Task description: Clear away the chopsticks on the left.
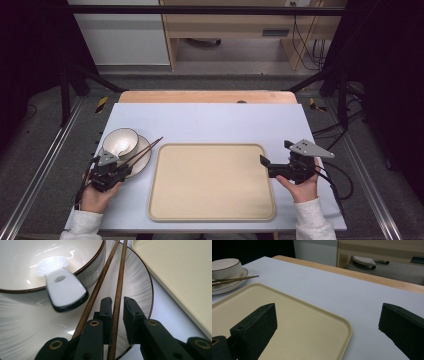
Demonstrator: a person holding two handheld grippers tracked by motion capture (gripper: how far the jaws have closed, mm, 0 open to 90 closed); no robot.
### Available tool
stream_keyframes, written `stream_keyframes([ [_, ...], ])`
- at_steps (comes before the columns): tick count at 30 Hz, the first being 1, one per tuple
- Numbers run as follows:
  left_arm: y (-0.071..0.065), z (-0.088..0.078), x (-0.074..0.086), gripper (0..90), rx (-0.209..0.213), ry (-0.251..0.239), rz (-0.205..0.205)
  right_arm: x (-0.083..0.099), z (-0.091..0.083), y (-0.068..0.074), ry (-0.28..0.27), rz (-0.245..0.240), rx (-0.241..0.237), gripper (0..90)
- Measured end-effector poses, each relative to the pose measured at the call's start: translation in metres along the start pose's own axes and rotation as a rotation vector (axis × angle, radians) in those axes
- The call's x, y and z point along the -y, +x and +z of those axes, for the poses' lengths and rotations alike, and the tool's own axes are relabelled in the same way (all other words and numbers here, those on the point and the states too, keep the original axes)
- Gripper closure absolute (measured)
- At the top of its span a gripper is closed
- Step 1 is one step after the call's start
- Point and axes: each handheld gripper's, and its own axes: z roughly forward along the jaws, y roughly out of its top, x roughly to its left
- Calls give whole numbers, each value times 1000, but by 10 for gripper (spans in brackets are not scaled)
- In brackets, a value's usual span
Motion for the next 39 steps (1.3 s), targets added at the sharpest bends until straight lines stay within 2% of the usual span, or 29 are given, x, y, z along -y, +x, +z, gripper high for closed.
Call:
stream_keyframes([
  [8,-3,2,-2,841,3,9,1,0,0,0,1,-3,0,22],
  [14,-6,0,-2,843,5,1,2,0,0,0,2,1,0,22],
  [15,-8,-2,-3,843,0,-12,-6,0,0,0,1,1,0,22],
  [20,-12,-6,-3,843,-12,-15,-6,0,-1,0,0,4,-1,22],
  [29,-23,-18,-5,843,-31,-73,-46,-1,-4,-1,-12,7,5,22],
  [35,-36,-27,-7,843,-39,-120,-80,-1,-5,-1,-14,13,9,21],
  [39,-49,-31,-8,843,-56,-153,-103,-2,-6,-2,-20,9,10,20],
])
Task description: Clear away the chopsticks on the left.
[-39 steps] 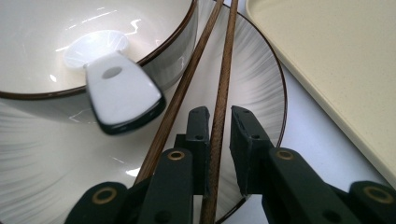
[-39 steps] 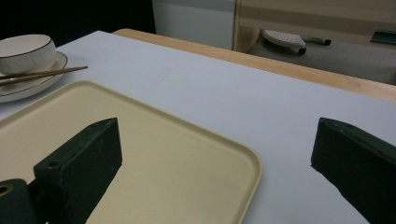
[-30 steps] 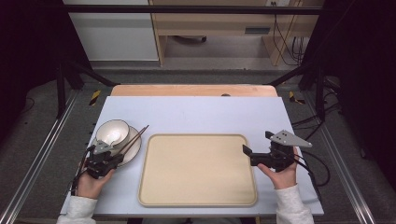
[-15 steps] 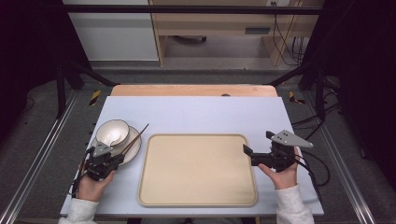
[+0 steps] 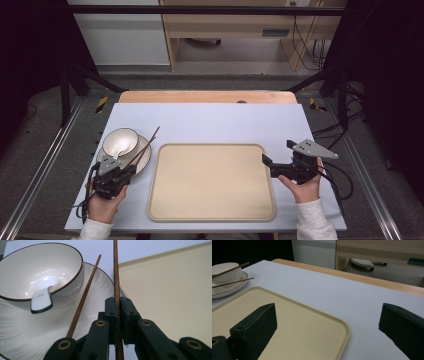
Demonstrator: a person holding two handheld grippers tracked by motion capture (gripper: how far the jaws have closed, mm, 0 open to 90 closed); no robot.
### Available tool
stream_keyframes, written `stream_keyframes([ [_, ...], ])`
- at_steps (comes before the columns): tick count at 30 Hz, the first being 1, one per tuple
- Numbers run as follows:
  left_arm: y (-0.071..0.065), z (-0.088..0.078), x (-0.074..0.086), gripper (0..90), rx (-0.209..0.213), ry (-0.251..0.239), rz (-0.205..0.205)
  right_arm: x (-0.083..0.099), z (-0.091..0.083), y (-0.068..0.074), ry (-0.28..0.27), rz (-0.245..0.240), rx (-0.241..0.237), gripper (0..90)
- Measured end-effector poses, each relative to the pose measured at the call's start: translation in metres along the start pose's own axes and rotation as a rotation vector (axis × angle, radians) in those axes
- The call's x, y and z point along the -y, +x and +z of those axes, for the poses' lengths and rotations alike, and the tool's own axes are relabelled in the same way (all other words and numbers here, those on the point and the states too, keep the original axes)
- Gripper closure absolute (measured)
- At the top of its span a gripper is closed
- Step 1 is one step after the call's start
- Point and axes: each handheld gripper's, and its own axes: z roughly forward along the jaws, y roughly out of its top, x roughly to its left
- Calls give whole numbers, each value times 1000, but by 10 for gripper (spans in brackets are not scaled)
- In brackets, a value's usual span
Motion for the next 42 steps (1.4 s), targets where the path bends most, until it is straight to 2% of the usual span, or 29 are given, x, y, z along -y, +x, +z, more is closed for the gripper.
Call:
stream_keyframes([
  [2,-6,-1,0,843,-6,-13,-22,0,-1,0,1,2,0,20],
  [5,-11,-3,0,843,-11,-19,-32,-1,-2,0,-3,6,2,20],
  [7,-19,-4,1,843,-25,-32,-47,-1,-3,-1,-6,9,5,18],
  [15,-31,-4,-2,843,-53,-48,-76,-1,-4,-1,-10,11,6,18],
  [16,-33,-3,-4,843,-49,-49,-91,-1,-4,-1,-8,13,6,18],
  [27,-56,-2,-9,843,-81,-77,-110,-1,-3,0,-9,17,-3,18],
  [30,-62,-1,-4,843,-74,-92,-148,-2,-4,-1,-13,15,-6,18],
  [35,-69,3,7,843,-86,-97,-187,-1,-3,0,-6,14,-8,18],
  [42,-79,8,17,843,-107,-103,-204,0,0,1,-1,10,-13,18],
])
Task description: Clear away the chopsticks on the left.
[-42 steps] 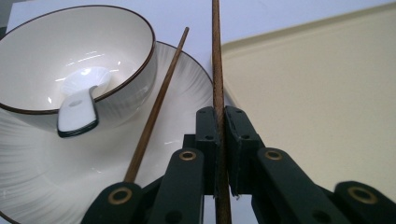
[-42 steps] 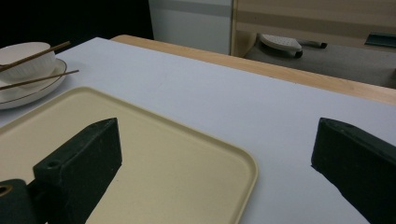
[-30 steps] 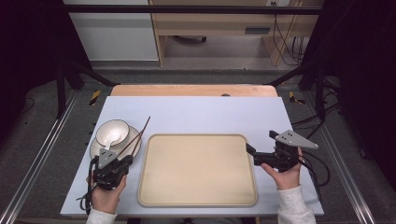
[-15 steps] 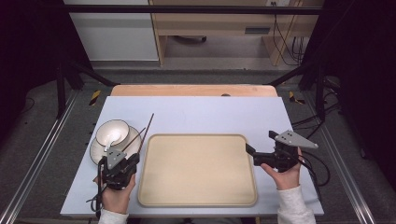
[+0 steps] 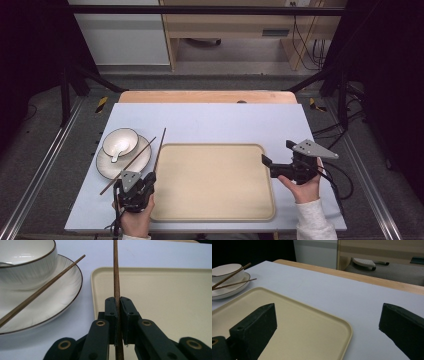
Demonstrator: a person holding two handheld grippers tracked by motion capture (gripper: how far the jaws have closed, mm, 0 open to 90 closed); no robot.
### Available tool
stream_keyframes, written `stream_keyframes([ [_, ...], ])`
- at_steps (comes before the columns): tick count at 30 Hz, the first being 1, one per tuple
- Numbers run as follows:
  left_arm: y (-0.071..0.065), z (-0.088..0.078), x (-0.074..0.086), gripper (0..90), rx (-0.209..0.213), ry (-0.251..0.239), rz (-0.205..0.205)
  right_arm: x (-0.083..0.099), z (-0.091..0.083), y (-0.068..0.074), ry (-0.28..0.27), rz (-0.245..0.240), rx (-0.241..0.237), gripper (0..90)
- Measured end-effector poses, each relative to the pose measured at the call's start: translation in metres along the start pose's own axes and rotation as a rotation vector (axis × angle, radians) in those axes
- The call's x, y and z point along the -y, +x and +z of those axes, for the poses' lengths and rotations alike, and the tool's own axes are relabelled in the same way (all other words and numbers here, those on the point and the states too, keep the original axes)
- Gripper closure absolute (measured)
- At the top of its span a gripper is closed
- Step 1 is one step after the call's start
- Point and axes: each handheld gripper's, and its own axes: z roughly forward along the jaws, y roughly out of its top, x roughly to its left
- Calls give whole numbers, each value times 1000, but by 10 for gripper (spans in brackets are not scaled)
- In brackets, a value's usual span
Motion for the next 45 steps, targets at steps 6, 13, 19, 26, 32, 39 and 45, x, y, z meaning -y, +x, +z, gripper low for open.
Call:
stream_keyframes([
  [6,-7,8,14,844,-1,18,-25,1,2,1,5,3,-4,18],
  [13,-11,13,21,844,-17,35,-19,1,4,1,14,-2,-8,18],
  [19,-14,19,29,844,-22,67,-13,2,5,2,19,-3,-7,18],
  [26,-16,26,33,844,-30,98,-8,2,6,3,23,-5,-8,18],
  [32,-15,30,34,844,-34,111,-12,3,7,2,24,-8,-7,18],
  [39,-14,32,33,843,-27,115,-11,3,7,3,28,-6,-8,18],
  [45,-15,31,33,841,-24,117,-8,3,7,3,28,-7,-7,18],
])
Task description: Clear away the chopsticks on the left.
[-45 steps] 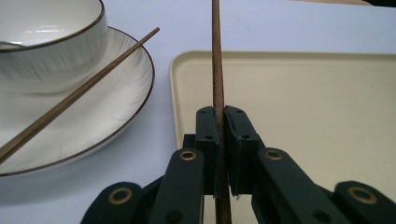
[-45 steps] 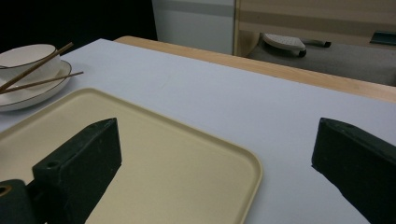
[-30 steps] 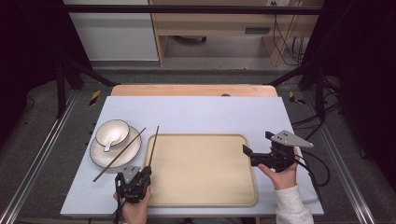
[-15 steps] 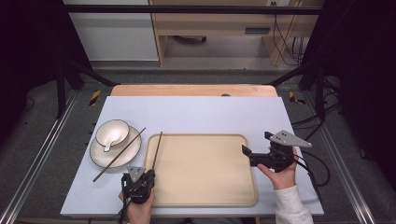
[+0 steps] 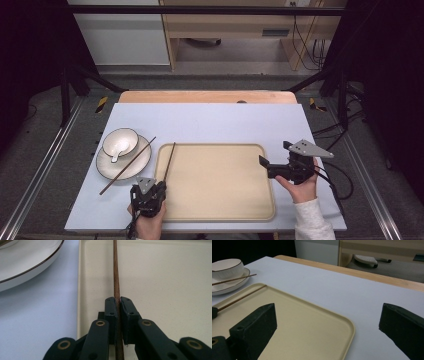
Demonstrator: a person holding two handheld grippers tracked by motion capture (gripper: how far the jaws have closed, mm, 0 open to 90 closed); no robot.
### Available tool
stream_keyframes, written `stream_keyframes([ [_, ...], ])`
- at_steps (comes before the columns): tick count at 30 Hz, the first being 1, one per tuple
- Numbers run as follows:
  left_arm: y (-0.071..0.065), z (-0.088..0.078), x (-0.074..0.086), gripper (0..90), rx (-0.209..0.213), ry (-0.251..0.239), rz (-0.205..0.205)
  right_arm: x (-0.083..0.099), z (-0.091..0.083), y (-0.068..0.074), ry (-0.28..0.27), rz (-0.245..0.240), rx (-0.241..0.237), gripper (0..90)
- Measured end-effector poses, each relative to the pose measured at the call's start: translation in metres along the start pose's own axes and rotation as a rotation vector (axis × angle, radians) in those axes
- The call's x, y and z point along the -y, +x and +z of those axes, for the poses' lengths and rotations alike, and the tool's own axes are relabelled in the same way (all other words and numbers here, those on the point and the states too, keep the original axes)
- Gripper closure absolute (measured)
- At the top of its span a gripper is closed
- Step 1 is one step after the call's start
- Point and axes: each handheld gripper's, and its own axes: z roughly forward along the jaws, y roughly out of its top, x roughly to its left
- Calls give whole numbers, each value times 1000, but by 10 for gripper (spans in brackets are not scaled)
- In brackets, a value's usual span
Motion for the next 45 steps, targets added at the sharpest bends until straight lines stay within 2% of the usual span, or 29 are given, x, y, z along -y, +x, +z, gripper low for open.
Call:
stream_keyframes([
  [13,-1,0,-1,811,7,5,12,-1,-2,0,-6,2,0,18],
  [18,1,-6,-10,770,28,-21,22,-1,-3,-1,-13,3,-1,18],
  [20,5,-11,-19,743,54,-44,35,-1,-4,-1,-16,4,-2,18],
  [22,7,-13,-23,713,60,-52,44,-2,-4,-1,-17,10,0,18],
  [23,9,-15,-28,713,67,-59,58,-2,-4,-2,-20,9,1,18],
  [25,14,-20,-38,635,95,-80,80,-2,-6,-2,-26,11,0,18],
  [27,17,-22,-42,610,103,-85,91,-2,-6,-2,-27,12,-1,18],
  [28,20,-24,-48,557,109,-85,115,-3,-7,-3,-28,8,-3,18],
  [29,20,-24,-48,536,109,-85,115,-3,-7,-3,-27,9,-3,18],
  [30,23,-25,-51,536,117,-76,132,-3,-7,-3,-27,9,-3,18],
  [31,29,-25,-55,490,158,-59,149,-3,-8,-3,-29,16,-2,18],
  [33,36,-25,-56,442,172,-48,162,-3,-9,-3,-35,15,-1,18],
  [36,43,-26,-56,394,168,-36,184,-4,-10,-4,-36,18,-1,18],
  [37,51,-27,-54,380,156,-36,201,-4,-10,-4,-36,19,0,18],
  [38,51,-27,-54,372,156,-36,201,-3,-10,-4,-35,18,0,18],
  [40,63,-29,-52,354,152,-36,215,-3,-9,-4,-34,14,0,18],
  [44,73,-30,-49,335,152,-34,222,-3,-8,-3,-31,13,1,18],
  [45,80,-31,-48,335,131,-25,240,-3,-8,-4,-29,9,-1,18],
])
